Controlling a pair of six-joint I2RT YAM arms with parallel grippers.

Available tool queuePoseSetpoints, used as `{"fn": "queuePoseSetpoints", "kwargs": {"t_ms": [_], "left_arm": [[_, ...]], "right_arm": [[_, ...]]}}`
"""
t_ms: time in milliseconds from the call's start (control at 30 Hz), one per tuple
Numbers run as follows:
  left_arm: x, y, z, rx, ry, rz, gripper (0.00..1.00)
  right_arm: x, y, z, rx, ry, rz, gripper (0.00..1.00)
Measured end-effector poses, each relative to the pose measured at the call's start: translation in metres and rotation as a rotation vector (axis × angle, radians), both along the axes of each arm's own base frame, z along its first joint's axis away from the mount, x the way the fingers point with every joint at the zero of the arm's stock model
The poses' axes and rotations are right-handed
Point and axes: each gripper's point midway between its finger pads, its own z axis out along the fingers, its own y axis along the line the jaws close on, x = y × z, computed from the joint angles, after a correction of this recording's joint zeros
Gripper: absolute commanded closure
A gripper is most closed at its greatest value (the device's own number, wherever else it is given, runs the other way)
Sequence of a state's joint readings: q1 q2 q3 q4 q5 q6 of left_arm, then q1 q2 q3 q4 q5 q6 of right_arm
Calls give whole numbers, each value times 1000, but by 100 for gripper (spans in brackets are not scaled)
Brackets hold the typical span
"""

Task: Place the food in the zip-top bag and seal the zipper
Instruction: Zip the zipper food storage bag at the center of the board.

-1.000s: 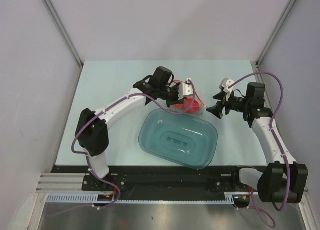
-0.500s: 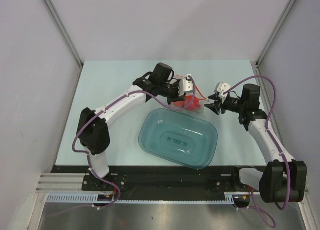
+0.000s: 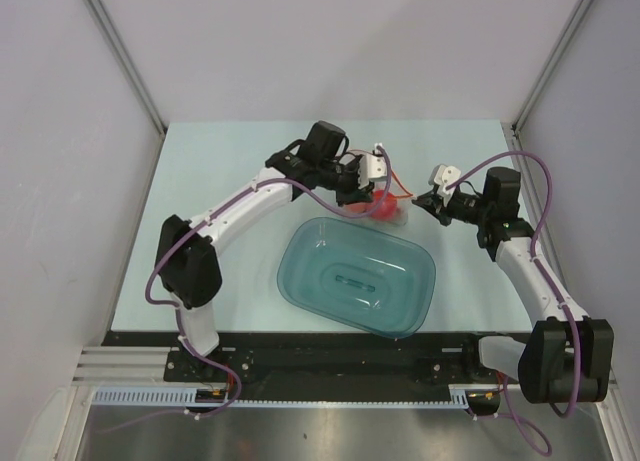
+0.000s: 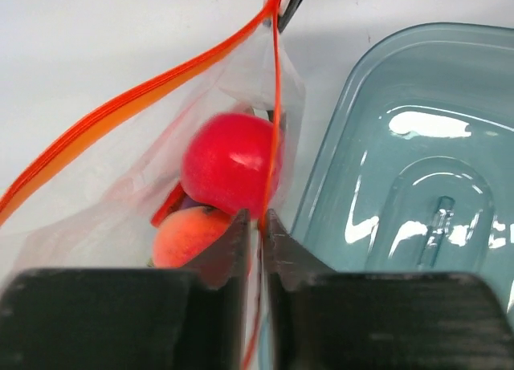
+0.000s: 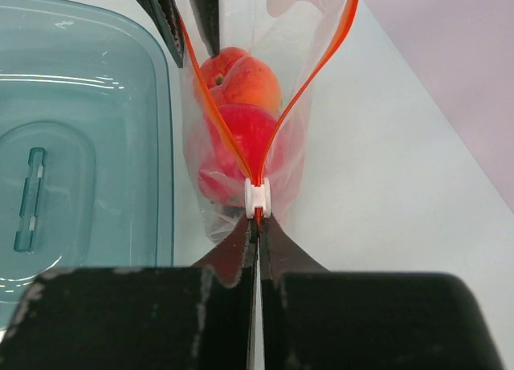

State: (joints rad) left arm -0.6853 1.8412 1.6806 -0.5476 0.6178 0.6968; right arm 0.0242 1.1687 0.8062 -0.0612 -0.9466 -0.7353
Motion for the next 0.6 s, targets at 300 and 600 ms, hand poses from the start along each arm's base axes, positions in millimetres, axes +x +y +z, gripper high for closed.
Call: {"fn": "queuePoseSetpoints", "kwargs": {"t_ms": [300,600], "left_arm": [[-2,-22,38,-97,-112,-47,36],[-47,-72,54,-111,-277,-231,43]], "right_arm": [[0,0,0,1,1,0,100],[-1,1,2,4,0,3,100]]}}
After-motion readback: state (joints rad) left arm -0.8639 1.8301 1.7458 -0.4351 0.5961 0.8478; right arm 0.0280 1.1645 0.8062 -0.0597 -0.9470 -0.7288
